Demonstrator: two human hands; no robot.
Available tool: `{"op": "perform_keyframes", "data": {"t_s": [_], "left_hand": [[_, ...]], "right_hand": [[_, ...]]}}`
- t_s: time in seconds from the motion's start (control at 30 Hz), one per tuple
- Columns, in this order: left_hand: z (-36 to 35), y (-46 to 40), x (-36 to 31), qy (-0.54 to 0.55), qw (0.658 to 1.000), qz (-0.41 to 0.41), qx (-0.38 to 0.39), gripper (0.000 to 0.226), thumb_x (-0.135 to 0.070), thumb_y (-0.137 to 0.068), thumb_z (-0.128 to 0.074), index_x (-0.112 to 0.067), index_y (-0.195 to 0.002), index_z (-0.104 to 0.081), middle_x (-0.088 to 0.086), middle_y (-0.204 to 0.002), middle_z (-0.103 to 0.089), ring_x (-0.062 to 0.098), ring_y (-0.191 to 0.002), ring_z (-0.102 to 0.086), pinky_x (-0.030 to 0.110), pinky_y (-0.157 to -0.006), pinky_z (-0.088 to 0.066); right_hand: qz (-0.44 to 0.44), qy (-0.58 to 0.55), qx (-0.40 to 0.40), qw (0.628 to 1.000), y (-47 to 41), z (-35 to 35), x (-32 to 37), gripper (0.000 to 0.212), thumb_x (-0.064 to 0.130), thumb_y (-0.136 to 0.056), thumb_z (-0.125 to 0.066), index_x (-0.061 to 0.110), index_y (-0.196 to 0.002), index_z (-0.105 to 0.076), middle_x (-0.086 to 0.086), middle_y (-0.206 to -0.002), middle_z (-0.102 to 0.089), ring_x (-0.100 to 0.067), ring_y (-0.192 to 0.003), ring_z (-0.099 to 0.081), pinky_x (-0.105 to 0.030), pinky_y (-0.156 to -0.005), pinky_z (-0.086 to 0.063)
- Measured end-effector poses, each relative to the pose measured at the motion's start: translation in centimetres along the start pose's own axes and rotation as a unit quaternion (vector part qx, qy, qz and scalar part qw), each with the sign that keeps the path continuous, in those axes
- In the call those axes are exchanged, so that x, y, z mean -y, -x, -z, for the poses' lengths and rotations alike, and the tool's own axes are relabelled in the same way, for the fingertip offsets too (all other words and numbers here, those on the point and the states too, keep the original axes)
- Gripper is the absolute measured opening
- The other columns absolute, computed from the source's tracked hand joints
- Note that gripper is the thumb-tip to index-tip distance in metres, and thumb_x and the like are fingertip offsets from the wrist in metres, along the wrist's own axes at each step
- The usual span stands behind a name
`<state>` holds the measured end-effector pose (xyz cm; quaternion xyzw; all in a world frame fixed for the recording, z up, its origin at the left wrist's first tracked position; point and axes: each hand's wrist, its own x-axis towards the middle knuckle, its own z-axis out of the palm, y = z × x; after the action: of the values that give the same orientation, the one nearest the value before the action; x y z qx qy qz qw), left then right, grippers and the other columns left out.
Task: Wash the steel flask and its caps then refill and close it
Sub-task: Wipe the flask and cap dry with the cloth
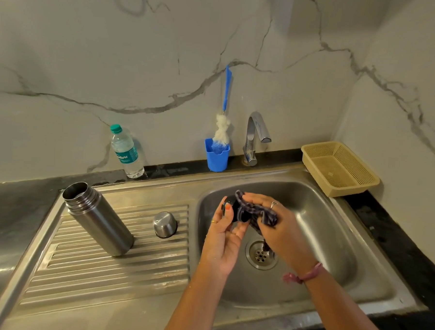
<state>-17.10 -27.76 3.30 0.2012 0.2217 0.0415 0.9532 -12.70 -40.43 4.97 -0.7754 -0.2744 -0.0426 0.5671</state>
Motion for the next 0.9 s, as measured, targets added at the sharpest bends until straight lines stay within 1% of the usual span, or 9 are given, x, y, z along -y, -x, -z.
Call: {"op": "perform_keyframes", "data": {"t_s": [0.13, 0.23, 0.4, 0.53, 0.6, 0.7, 0.77, 0.83, 0.9], "left_hand": [[0.3, -0.2, -0.2, -0.003, 1.0, 0.008, -0.009, 0.043, -0.01, -0.087, -0.063, -0.014, -0.13, -0.06, 0.009, -0.109, -0.071, 0.018, -0.091, -0.07, 0.027, -0.07, -0.06], [0.5, 0.1, -0.2, 0.008, 1.0, 0.02, 0.002, 0.048, -0.003, -0.091, -0.058, -0.01, -0.138, -0.053, 0.014, -0.113, -0.07, 0.022, -0.1, -0.067, 0.03, -0.075, -0.061], [0.1, -0.1, -0.8, 0.015, 1.0, 0.006, 0.024, 0.06, -0.011, -0.089, -0.063, 0.0, -0.145, -0.045, 0.019, -0.12, -0.064, 0.022, -0.1, -0.067, 0.031, -0.088, -0.058], [-0.3, -0.1, -0.2, -0.002, 1.0, 0.0, -0.003, 0.053, -0.011, -0.089, -0.065, -0.004, -0.139, -0.052, 0.019, -0.131, -0.063, 0.026, -0.115, -0.065, 0.036, -0.095, -0.056], [-0.2, 0.0, -0.1, -0.011, 1.0, 0.003, -0.012, 0.05, -0.011, -0.088, -0.065, -0.009, -0.137, -0.055, 0.014, -0.123, -0.069, 0.022, -0.11, -0.068, 0.034, -0.094, -0.055], [0.1, 0.0, -0.2, -0.007, 1.0, 0.001, -0.013, 0.053, -0.012, -0.085, -0.065, -0.011, -0.137, -0.056, 0.008, -0.108, -0.073, 0.017, -0.094, -0.071, 0.029, -0.082, -0.057], [0.5, -0.1, -0.1, 0.003, 1.0, 0.006, -0.013, 0.055, -0.009, -0.085, -0.064, -0.007, -0.138, -0.055, 0.011, -0.109, -0.072, 0.018, -0.094, -0.071, 0.029, -0.082, -0.06], [0.8, 0.1, -0.1, -0.001, 1.0, 0.014, -0.003, 0.051, -0.005, -0.087, -0.062, -0.004, -0.138, -0.054, 0.016, -0.117, -0.069, 0.022, -0.101, -0.069, 0.032, -0.089, -0.058], [0.9, 0.3, 0.0, -0.017, 1.0, 0.019, 0.001, 0.046, -0.002, -0.088, -0.061, -0.002, -0.134, -0.057, 0.019, -0.117, -0.068, 0.024, -0.102, -0.068, 0.033, -0.092, -0.056]], "right_hand": [[0.04, 0.017, 0.02, 0.999, 0.5, -0.2, 0.0, 0.046, -0.009, -0.075, -0.056, 0.011, -0.115, -0.068, 0.004, -0.118, -0.067, -0.003, -0.115, -0.059, -0.017, -0.1, -0.043], [-0.004, -0.008, 0.002, 1.0, 0.0, 0.3, -0.6, 0.052, -0.014, -0.075, -0.051, 0.016, -0.114, -0.067, 0.007, -0.117, -0.067, -0.003, -0.113, -0.06, -0.022, -0.101, -0.046], [0.049, 0.026, 0.028, 0.998, 0.4, -0.3, -0.3, 0.053, -0.019, -0.074, -0.058, 0.01, -0.118, -0.067, 0.002, -0.122, -0.065, -0.009, -0.119, -0.058, -0.023, -0.103, -0.044], [-0.029, -0.036, -0.008, 0.999, -0.1, -0.1, -0.1, 0.053, -0.02, -0.078, -0.051, 0.013, -0.116, -0.067, 0.006, -0.116, -0.068, -0.003, -0.113, -0.06, -0.023, -0.101, -0.046], [-0.033, -0.02, -0.014, 0.999, 0.0, -0.3, 0.4, 0.054, -0.018, -0.079, -0.053, 0.015, -0.119, -0.066, 0.008, -0.118, -0.067, 0.001, -0.113, -0.059, -0.018, -0.099, -0.046], [0.009, 0.015, -0.006, 1.0, 1.0, -0.7, 0.7, 0.055, -0.016, -0.077, -0.057, 0.013, -0.123, -0.064, 0.007, -0.124, -0.064, 0.0, -0.118, -0.056, -0.014, -0.1, -0.041], [0.037, 0.053, -0.001, 0.998, 1.5, -0.7, 0.4, 0.054, -0.011, -0.075, -0.056, 0.012, -0.123, -0.064, 0.007, -0.126, -0.062, 0.002, -0.122, -0.052, -0.012, -0.103, -0.038], [0.03, 0.056, 0.005, 0.998, 1.3, -0.3, -0.3, 0.052, -0.007, -0.075, -0.054, 0.013, -0.121, -0.065, 0.008, -0.124, -0.064, 0.002, -0.12, -0.053, -0.016, -0.103, -0.04], [-0.02, 0.025, 0.007, 0.999, 0.7, 0.3, -0.7, 0.052, -0.008, -0.074, -0.051, 0.015, -0.118, -0.067, 0.009, -0.119, -0.067, -0.001, -0.116, -0.058, -0.024, -0.103, -0.045]]}}
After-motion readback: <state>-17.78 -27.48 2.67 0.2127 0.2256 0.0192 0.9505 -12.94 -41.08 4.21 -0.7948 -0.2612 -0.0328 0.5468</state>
